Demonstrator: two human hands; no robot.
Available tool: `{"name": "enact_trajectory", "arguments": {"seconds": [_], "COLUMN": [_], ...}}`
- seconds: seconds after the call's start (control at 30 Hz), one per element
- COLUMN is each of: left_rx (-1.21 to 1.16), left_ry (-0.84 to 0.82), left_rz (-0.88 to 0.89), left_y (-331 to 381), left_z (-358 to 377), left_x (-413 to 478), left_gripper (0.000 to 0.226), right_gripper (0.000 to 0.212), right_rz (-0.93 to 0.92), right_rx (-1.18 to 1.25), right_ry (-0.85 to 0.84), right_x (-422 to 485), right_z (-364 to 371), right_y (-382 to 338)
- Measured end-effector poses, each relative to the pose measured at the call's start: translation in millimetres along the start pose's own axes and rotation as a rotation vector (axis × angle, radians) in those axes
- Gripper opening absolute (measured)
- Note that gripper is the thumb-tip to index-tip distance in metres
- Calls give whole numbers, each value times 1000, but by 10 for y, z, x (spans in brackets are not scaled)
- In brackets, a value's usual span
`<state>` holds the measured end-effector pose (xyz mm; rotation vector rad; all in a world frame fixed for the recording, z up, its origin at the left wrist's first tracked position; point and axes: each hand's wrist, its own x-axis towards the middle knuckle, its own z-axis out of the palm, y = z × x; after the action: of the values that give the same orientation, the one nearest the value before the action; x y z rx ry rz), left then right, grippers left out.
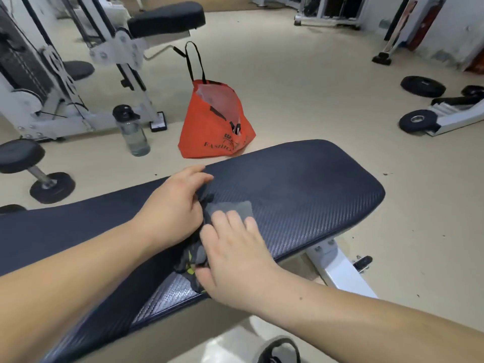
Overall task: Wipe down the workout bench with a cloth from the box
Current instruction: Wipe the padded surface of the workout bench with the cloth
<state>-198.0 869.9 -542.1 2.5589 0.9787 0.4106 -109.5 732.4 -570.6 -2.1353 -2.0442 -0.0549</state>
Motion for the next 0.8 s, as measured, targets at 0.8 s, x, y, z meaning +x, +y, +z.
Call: {"name": "enact_trajectory", "arguments": {"seconds": [0.8], "left_rx": [-109], "left_ry": [43], "left_rz": [-76], "left_y": [-547], "left_z": [-360], "left_x": [-1326], "left_gripper": [53], "right_gripper": [32], "right_rz": [-2], "right_rx": [-17], "right_ry": [202], "right_x": [-366], "right_z": [256], "right_y": [-1086]}}
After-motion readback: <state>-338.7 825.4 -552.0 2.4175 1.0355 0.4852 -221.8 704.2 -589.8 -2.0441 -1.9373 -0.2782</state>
